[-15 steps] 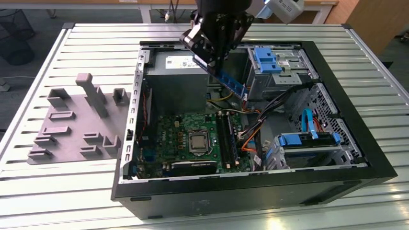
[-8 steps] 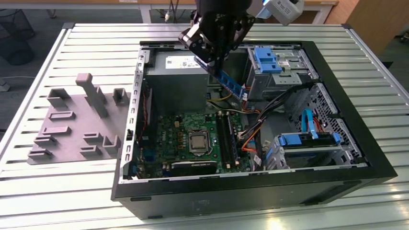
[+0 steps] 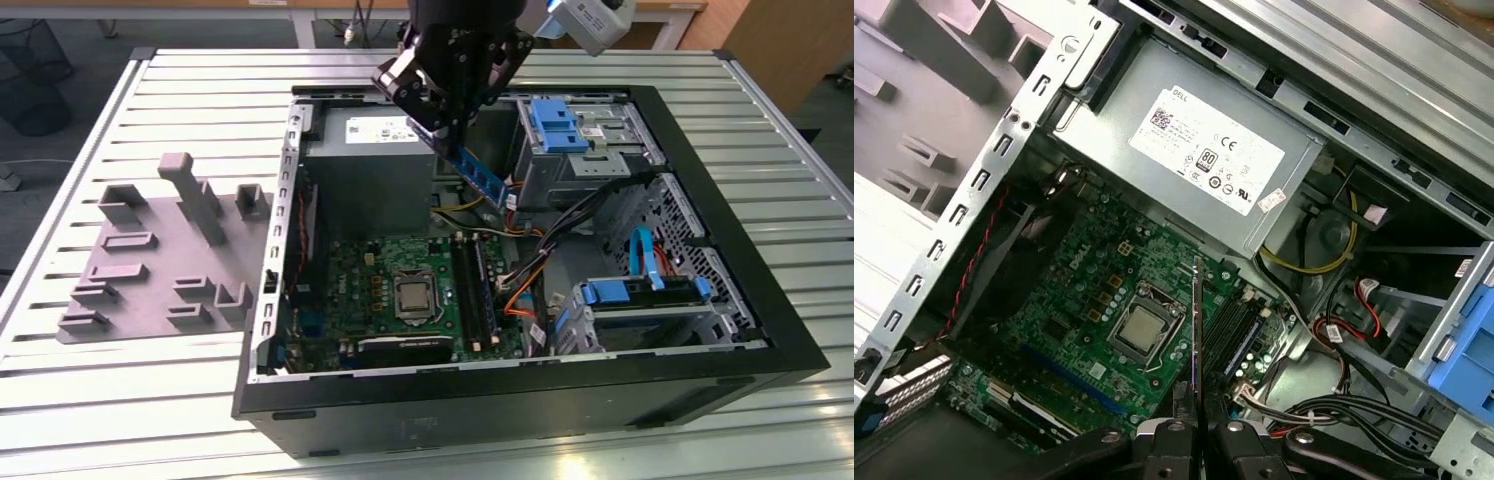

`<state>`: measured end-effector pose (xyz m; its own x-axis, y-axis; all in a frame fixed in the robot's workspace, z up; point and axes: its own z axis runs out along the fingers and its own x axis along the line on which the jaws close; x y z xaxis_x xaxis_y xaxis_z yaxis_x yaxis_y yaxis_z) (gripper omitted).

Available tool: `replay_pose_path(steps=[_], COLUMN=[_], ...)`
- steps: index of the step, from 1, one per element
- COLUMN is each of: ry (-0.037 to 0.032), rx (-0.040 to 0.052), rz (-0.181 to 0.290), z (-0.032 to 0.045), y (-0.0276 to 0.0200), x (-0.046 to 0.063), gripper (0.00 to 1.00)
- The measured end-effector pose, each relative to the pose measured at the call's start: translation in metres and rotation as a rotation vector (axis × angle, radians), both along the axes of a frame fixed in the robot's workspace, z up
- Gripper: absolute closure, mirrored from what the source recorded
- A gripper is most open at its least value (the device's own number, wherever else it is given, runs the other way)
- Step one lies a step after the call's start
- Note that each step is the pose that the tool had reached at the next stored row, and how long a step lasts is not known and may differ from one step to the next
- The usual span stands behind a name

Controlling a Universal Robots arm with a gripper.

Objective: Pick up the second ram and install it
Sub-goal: 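Insert the second ram into the second slot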

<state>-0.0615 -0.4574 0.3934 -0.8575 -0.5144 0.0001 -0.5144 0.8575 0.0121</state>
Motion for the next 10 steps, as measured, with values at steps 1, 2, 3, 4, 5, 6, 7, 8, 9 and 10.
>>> replay_pose_path(steps=[1,2,3,4,5,6,7,8,9,10], ry=[0.0,0.0,0.0,0.0,0.0,0.0,0.0,0.0,0.0,0.0], rx=[0.0,0.0,0.0,0.0,0.0,-0.0001,-0.0001,-0.0002,-0.0002,-0.0004], rz=[0.0,0.0,0.0,-0.001,-0.002,-0.007,-0.016,-0.026,-0.038,-0.051], z=[0.0,0.0,0.0,0.0,0.0,0.0,0.0,-0.0001,-0.0001,-0.0002], y=[0.0,0.0,0.0,0.0,0.0,0.0,0.0,0.0,0.0,0.0], x=[0.0,0.0,0.0,0.0,0.0,0.0,0.0,0.0,0.0,0.0], gripper=[0.86,0.86,0.86,0.86,0.86,0.86,0.86,0.86,0.86,0.86])
